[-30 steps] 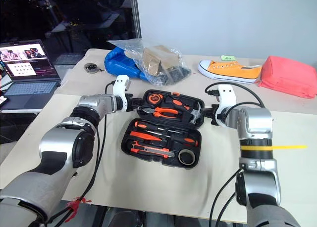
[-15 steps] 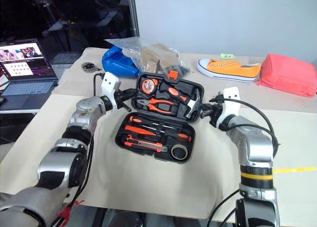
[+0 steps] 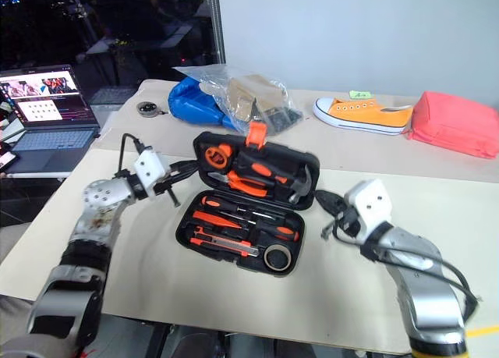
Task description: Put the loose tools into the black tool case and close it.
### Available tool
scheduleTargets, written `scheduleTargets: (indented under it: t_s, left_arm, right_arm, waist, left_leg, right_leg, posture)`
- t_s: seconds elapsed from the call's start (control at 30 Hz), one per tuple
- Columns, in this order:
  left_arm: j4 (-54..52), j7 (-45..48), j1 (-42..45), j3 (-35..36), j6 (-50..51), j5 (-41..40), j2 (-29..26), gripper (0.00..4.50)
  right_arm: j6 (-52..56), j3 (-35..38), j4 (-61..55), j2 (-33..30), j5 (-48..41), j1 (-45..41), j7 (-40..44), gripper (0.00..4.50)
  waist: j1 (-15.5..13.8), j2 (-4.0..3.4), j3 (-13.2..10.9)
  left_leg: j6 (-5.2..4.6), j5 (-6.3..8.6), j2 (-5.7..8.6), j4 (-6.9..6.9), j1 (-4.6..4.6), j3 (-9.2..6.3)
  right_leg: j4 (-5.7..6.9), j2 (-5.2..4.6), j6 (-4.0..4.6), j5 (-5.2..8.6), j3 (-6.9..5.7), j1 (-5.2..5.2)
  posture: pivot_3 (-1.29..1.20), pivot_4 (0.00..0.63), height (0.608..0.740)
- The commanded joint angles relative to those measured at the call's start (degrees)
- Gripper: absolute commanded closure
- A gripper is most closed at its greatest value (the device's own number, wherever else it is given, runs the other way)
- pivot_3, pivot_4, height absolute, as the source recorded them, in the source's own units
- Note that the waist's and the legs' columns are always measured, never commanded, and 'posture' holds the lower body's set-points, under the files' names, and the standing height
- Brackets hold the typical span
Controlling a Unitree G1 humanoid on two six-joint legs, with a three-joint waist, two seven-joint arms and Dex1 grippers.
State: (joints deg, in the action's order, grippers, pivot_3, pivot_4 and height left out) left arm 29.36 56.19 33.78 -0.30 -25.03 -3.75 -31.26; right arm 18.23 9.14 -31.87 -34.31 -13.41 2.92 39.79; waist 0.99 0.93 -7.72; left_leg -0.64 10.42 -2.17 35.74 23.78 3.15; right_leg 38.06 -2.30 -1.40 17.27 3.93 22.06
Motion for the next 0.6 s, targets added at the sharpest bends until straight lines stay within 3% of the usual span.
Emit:
scheduleTargets:
  t_s: [0.03,0.13,0.23,0.33,0.43,0.5,0.6]
  left_arm:
    - [-5.94,5.19,-3.68,-3.12,-2.92,0.23,-3.25,4.5]
    - [-9.03,8.22,-9.96,-0.72,0.54,-2.9,-8.98,4.5]
    - [-16.06,15.01,-17.25,4.56,19.04,-15.2,-16.33,4.5]
    - [-23.34,20.83,-23.56,8.93,33.07,-25.32,-24.22,4.5]
    - [-29.01,24.99,-28.09,11.87,41.63,-31.36,-29.47,3.59]
    - [-31.82,26.76,-30.94,14.11,44.71,-33.67,-31.42,2.93]
    - [-35.72,28.62,-36.64,16.35,41.02,-30.97,-31.75,1.96]
  right_arm:
    - [-10.64,-2.05,-6.01,-4.62,3.26,5.77,6.1,4.43]
    - [-19.98,1.65,-5.96,-8.14,9.8,14.67,6.58,4.43]
    - [-24.14,8.36,-3.36,-10.08,11.55,21.55,7.65,4.43]
    - [-20.13,14.44,-4.64,-11.02,5.19,25.98,10.9,3.8]
    - [-16.13,17.89,-6.44,-13.19,1.99,33.13,17.08,2.78]
    - [-11.22,19.68,-8.48,-13.64,-3.38,35.24,18.71,2.75]
    - [-6.35,19.37,-12.19,-14.47,-10.25,35.44,20.34,2.75]
  waist:
    - [0.04,-0.03,0.02]
    - [-0.06,-0.04,0.04]
    - [0.41,0.05,0.03]
    - [2.2,0.26,0.05]
    - [2.99,0.25,0.02]
    - [2.58,0.36,-0.07]
    - [1.64,0.51,-0.13]
  left_leg:
    - [0.0,0.0,0.0,0.0,-0.04,0.0]
    - [0.0,0.0,-0.03,0.03,-0.29,0.09]
    - [0.0,0.03,-0.32,0.03,-0.65,0.17]
    - [0.07,0.11,-0.56,-0.04,-1.06,0.26]
    - [0.14,0.16,-0.75,-0.35,-1.6,0.32]
    - [0.15,0.16,-0.74,-0.61,-1.82,0.32]
    - [0.2,0.18,-0.78,-0.68,-1.8,0.32]
  right_leg:
    - [0.01,0.0,0.0,0.0,0.02,-0.02]
    - [0.01,0.0,0.0,0.0,0.0,-0.27]
    - [-0.08,0.01,0.03,0.06,-0.03,-0.72]
    - [-0.04,0.11,0.2,0.16,0.05,-0.95]
    - [0.02,0.19,0.29,0.42,0.07,-1.15]
    - [0.01,0.12,0.23,0.55,0.04,-1.33]
    - [0.0,-0.11,0.32,0.64,-0.01,-1.29]
  posture:
    - [0.0,0.15,0.74]
    - [0.0,0.15,0.74]
    - [0.0,0.15,0.74]
    - [0.0,0.15,0.74]
    - [0.0,0.15,0.74]
    - [0.0,0.15,0.74]
    - [0.0,0.15,0.74]
